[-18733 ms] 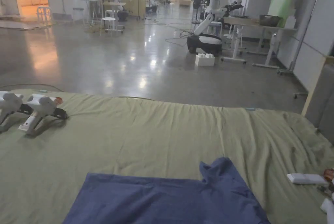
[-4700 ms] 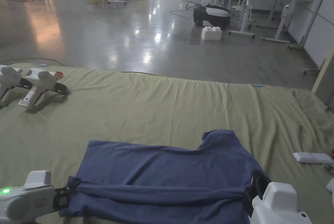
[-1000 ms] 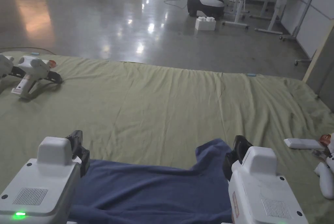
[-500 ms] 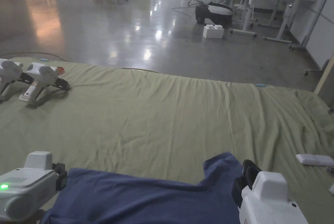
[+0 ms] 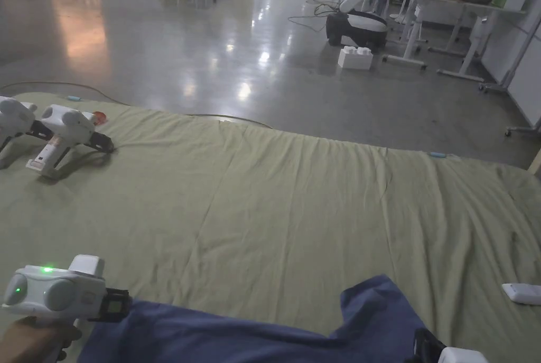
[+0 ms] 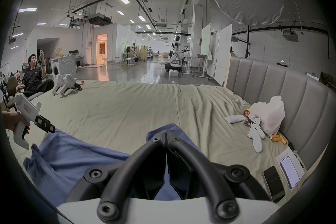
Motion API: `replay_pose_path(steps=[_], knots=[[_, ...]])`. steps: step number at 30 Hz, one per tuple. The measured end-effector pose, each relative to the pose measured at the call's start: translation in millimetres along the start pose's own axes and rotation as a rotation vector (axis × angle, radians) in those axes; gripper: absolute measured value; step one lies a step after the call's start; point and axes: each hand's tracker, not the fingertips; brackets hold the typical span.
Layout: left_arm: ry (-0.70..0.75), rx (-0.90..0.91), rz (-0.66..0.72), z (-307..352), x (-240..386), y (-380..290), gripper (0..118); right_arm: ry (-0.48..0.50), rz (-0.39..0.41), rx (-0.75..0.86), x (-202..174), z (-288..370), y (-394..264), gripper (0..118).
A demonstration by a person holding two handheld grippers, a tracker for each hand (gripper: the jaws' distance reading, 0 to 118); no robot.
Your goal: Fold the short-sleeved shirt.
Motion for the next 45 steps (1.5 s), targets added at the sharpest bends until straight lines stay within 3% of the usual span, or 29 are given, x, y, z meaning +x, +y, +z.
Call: replay_pose_path(steps=[2, 5, 7, 9, 10, 16, 17, 20, 21, 26, 32, 35, 37, 39, 45], knots=[[0.037, -0.035, -0.020, -10, 5, 2, 83, -0.003, 0.002, -0.018, 1, -4, -3, 0], [0.066, -0.031, -0.069, -14, 18, -5, 64, -0.009, 0.006, -0.039, 3, -8, -7, 0], [0.090, 0.001, -0.113, -12, 30, -8, 41, -0.010, 0.002, -0.048, 5, -11, -9, 0], [0.063, 0.015, -0.132, -15, 35, -12, 7, -0.009, -0.004, -0.062, 8, -15, -10, 0], [0.051, 0.016, -0.129, -16, 36, -12, 2, -0.007, -0.009, -0.069, 10, -18, -11, 0], [0.020, 0.062, -0.090, 4, 27, -15, 0, -0.019, -0.049, -0.179, 40, -54, -2, 3], [0.017, 0.083, -0.093, 11, 27, -16, 0, -0.011, -0.055, -0.236, 49, -69, 2, 10], [0.003, 0.141, -0.103, 41, 34, -22, 0, -0.020, -0.061, -0.398, 75, -116, 8, 77], [0.000, 0.155, -0.104, 47, 35, -23, 0, -0.022, -0.064, -0.437, 82, -131, 7, 84], [-0.009, 0.218, -0.089, 76, 43, -34, 0, -0.023, 0.031, -0.628, 101, -205, -8, 84], [-0.003, 0.227, -0.063, 81, 46, -43, 0, 0.030, 0.013, -0.797, 102, -243, -31, 82], [0.004, 0.215, -0.056, 79, 45, -47, 0, 0.038, -0.004, -0.762, 97, -238, -33, 62], [0.009, 0.208, -0.057, 76, 43, -47, 0, 0.059, 0.032, -0.738, 93, -237, -33, 40], [0.012, 0.204, -0.050, 72, 40, -49, 0, 0.038, 0.064, -0.719, 88, -233, -32, 2], [0.001, 0.217, -0.022, 76, 33, -50, 0, 0.047, -0.044, -0.634, 100, -209, -23, 0]])
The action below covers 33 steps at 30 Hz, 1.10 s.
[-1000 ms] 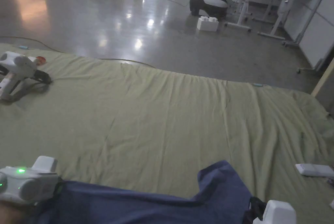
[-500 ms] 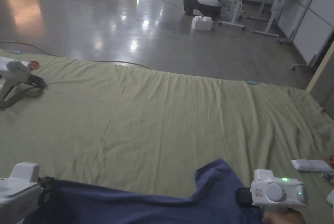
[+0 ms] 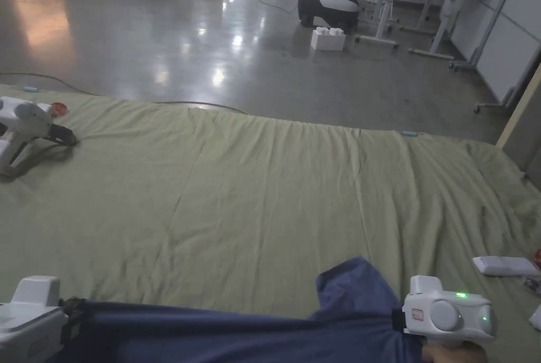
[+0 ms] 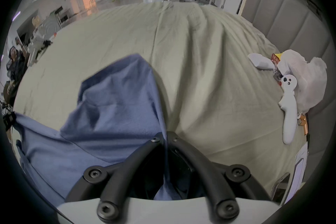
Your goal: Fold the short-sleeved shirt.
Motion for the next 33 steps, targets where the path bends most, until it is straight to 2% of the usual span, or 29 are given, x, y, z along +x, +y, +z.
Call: replay_pose_path(steps=[3, 6, 9, 17, 23, 29, 33], knots=[[-0.014, 0.011, 0.005, 8, -4, 0, 0, -0.001, 0.015, 0.072, 1, 31, -4, 0], [-0.025, 0.038, 0.011, 24, -10, 1, 0, 0.068, -0.011, 0.129, 3, 70, -13, 0], [-0.044, 0.066, 0.009, 50, -10, 0, 0, 0.049, 0.058, 0.201, -3, 113, -28, 0], [-0.077, 0.128, 0.008, 115, -22, -23, 0, 0.057, 0.082, 0.243, 6, 187, -85, 0], [-0.085, 0.110, 0.007, 145, -29, -71, 0, 0.043, 0.102, 0.197, 9, 211, -144, 0], [-0.083, -0.020, -0.036, 144, -27, -126, 0, 0.023, 0.114, 0.070, 11, 193, -198, 0], [-0.035, -0.105, -0.151, 132, -19, -151, 0, 0.005, 0.118, 0.005, 8, 174, -226, 0]])
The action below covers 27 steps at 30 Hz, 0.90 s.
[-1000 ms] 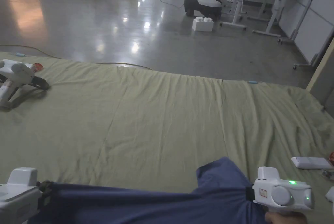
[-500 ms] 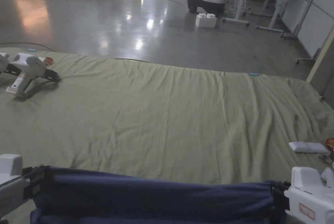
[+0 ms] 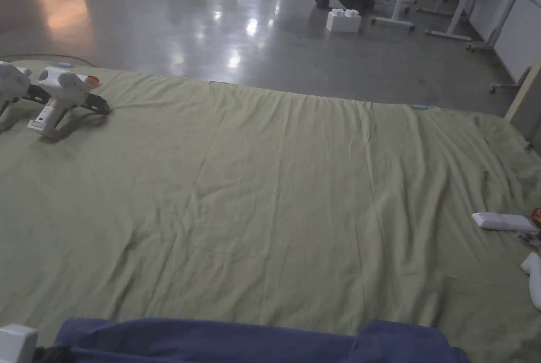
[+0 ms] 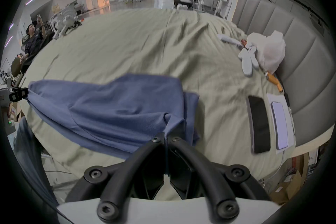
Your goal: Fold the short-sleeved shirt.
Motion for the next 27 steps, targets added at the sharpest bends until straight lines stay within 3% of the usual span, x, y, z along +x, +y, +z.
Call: replay_pose_path(steps=[4, 6, 7, 8, 9, 10, 11, 12, 13, 15, 19, 25, 27], knots=[[0.006, -0.011, 0.000, -20, -7, -9, 0, -0.001, -0.031, -0.025, -3, -13, -13, 0], [0.007, -0.014, 0.028, -22, -11, -7, 11, -0.003, -0.047, -0.016, -6, -15, -14, 1], [0.009, -0.012, 0.043, -23, -13, -6, 18, -0.008, -0.048, 0.001, -8, -15, -14, 7], [0.016, -0.009, 0.059, -24, -14, -3, 26, -0.015, -0.040, 0.015, -9, -15, -14, 26], [0.019, -0.004, 0.072, -23, -15, 0, 26, -0.045, -0.027, 0.024, -12, -11, -12, 26], [0.021, 0.007, 0.080, -22, -15, 3, 30, -0.079, -0.019, 0.021, -15, -8, -8, 35], [0.046, 0.037, 0.087, -19, -14, 8, 38, -0.125, -0.014, 0.037, -18, -3, -4, 54], [0.068, 0.071, 0.088, -16, -14, 13, 59, -0.134, -0.017, 0.069, -20, 2, -2, 88], [0.076, 0.108, 0.085, -13, -13, 19, 72, -0.130, -0.028, 0.127, -21, 10, 4, 95], [0.075, 0.174, 0.095, -1, -4, 36, 87, -0.115, -0.048, 0.231, -25, 25, 20, 95], [0.034, 0.299, 0.119, 13, 17, 72, 87, -0.099, -0.085, 0.421, -39, 43, 52, 95], [0.086, 0.522, 0.055, 28, 70, 112, 78, -0.086, -0.139, 0.685, -76, 58, 95, 94], [0.092, 0.588, 0.050, 35, 89, 123, 70, -0.083, -0.141, 0.761, -89, 65, 106, 89]])
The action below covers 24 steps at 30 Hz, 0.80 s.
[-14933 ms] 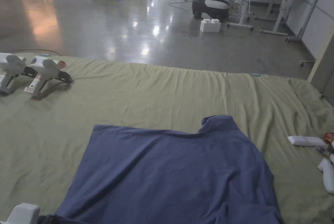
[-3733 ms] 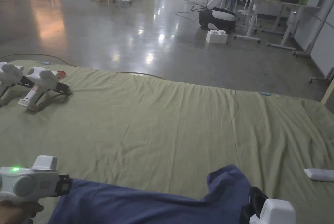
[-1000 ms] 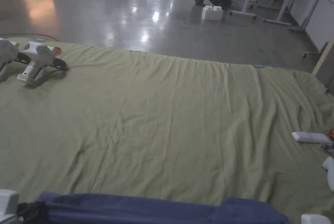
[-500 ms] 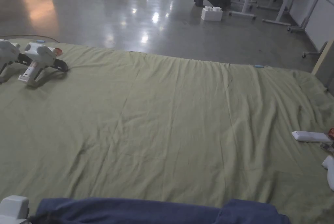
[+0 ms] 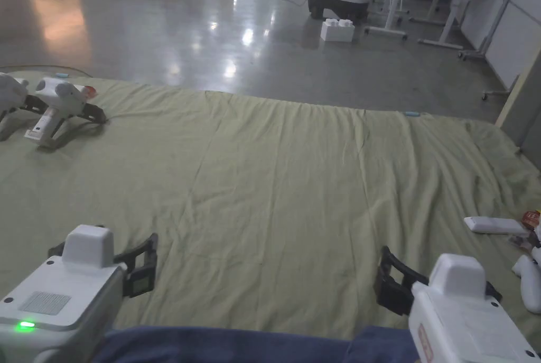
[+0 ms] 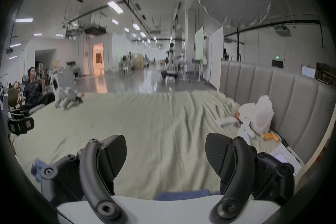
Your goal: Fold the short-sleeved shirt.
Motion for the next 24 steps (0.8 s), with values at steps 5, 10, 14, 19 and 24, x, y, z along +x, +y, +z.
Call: replay_pose_path(steps=[5, 10, 14, 19, 24], knots=[[0.040, 0.137, -0.007, 7, 24, 18, 31, -0.012, -0.013, 0.128, -26, 4, 16, 31], [0.068, 0.182, 0.029, 14, 29, 26, 0, 0.000, -0.013, 0.180, -35, 6, 20, 0], [0.049, 0.157, 0.043, 18, 19, 27, 0, -0.002, 0.017, 0.189, -41, 6, 21, 0], [0.054, 0.080, 0.053, 20, -15, 20, 0, 0.013, 0.002, 0.166, -41, 4, 20, 0], [0.004, -0.171, 0.094, 12, -80, -7, 0, 0.031, 0.017, 0.114, -39, -2, 13, 0]])
